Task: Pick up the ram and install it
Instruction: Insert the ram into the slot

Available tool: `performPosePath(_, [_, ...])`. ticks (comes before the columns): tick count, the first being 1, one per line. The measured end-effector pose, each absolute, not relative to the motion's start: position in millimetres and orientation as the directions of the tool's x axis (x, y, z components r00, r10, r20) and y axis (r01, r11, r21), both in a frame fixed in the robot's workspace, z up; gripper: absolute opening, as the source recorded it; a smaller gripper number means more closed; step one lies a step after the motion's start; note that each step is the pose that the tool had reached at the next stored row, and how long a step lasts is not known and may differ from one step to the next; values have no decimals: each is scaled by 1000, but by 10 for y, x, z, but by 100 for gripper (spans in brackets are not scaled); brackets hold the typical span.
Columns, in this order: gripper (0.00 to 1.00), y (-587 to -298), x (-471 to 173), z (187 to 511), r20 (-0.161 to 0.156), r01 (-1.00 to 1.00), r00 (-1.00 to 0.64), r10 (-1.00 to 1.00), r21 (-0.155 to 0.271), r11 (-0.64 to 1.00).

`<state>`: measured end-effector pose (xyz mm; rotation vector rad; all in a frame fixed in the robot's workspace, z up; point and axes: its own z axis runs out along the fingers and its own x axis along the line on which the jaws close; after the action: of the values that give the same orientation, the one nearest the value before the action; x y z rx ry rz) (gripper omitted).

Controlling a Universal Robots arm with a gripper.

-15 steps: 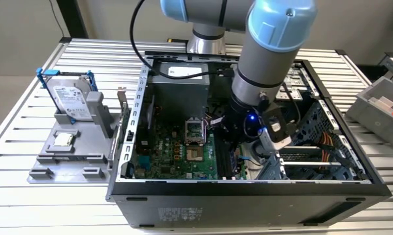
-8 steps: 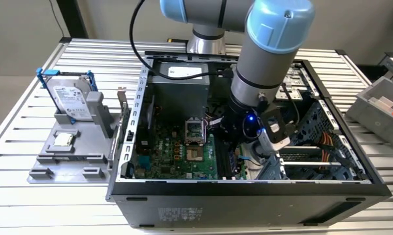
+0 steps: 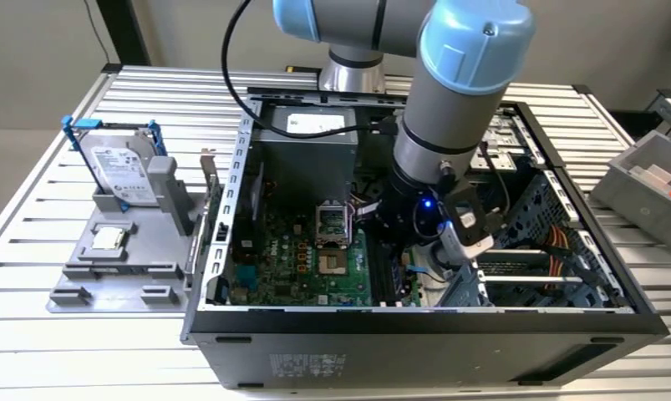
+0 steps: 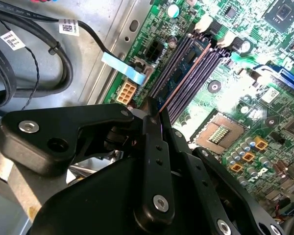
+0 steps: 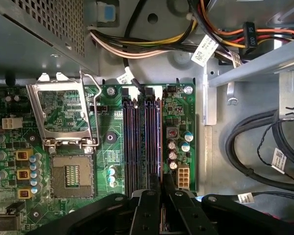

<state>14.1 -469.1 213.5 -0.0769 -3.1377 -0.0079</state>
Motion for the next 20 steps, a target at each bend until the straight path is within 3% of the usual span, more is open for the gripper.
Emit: performPosePath(20, [0, -4683, 145, 2133, 3, 49, -999, 49, 5, 999])
